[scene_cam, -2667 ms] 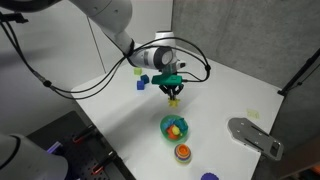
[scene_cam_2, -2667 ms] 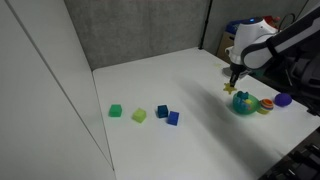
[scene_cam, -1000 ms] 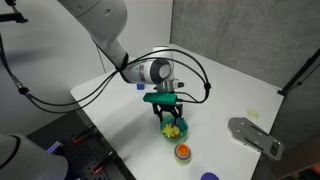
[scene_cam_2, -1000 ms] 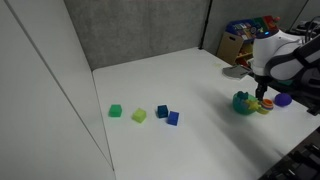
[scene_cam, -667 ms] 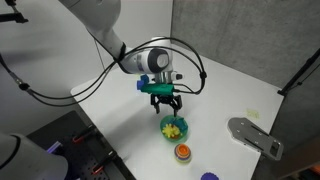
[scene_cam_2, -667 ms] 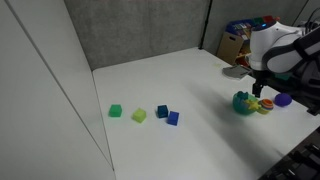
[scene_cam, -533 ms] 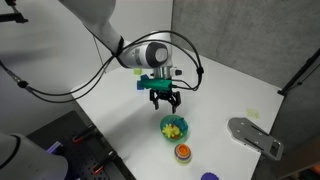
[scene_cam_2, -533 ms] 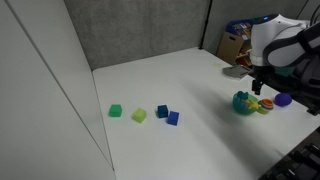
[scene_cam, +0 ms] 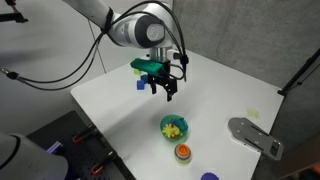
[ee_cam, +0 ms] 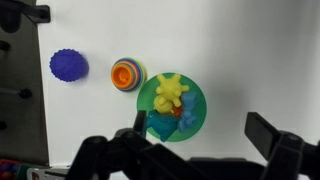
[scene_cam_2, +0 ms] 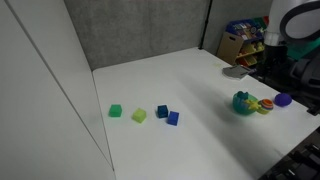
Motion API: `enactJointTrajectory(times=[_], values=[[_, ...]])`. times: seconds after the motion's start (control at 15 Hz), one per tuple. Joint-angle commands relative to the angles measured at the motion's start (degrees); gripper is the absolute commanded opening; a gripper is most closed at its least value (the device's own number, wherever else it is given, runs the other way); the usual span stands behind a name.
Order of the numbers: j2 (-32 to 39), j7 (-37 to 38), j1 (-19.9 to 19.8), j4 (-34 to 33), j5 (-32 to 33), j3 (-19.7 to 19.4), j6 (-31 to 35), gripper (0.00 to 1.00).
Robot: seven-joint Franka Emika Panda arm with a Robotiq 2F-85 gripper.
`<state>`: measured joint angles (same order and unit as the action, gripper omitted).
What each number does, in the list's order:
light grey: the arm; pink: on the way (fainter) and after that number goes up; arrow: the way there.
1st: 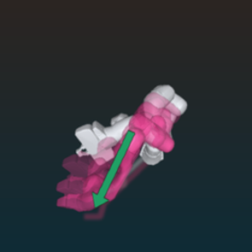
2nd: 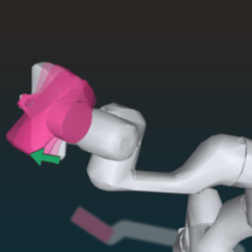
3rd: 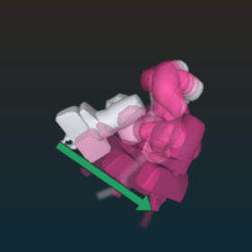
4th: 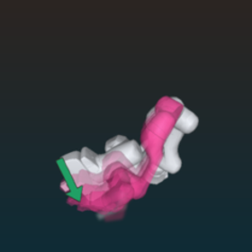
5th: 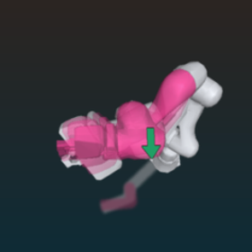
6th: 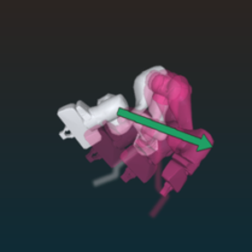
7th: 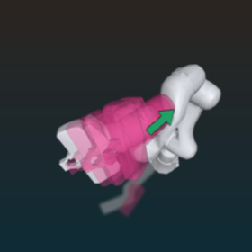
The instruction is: Place the star shaped toy in the bowl
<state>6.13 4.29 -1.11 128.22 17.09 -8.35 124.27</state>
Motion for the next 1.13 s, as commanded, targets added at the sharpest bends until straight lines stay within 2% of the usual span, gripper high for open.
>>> enactJointTrajectory(times=[0.0,0.2,0.6,0.87,0.93,1.07], values=[[-8.42,2.69,-1.16,4.50,-3.06,1.33,-0.86,1.00],[-14.55,3.84,-1.51,7.52,-5.37,1.92,-0.47,1.00],[-23.85,2.57,-2.32,10.09,-11.90,2.07,-5.53,1.00],[-27.96,2.32,-3.31,11.31,-11.79,2.38,-7.02,1.00],[-24.96,2.62,-3.30,9.64,-11.80,2.60,-6.09,1.00],[-26.36,2.58,-3.53,10.32,-11.82,2.65,-6.36,1.00]])
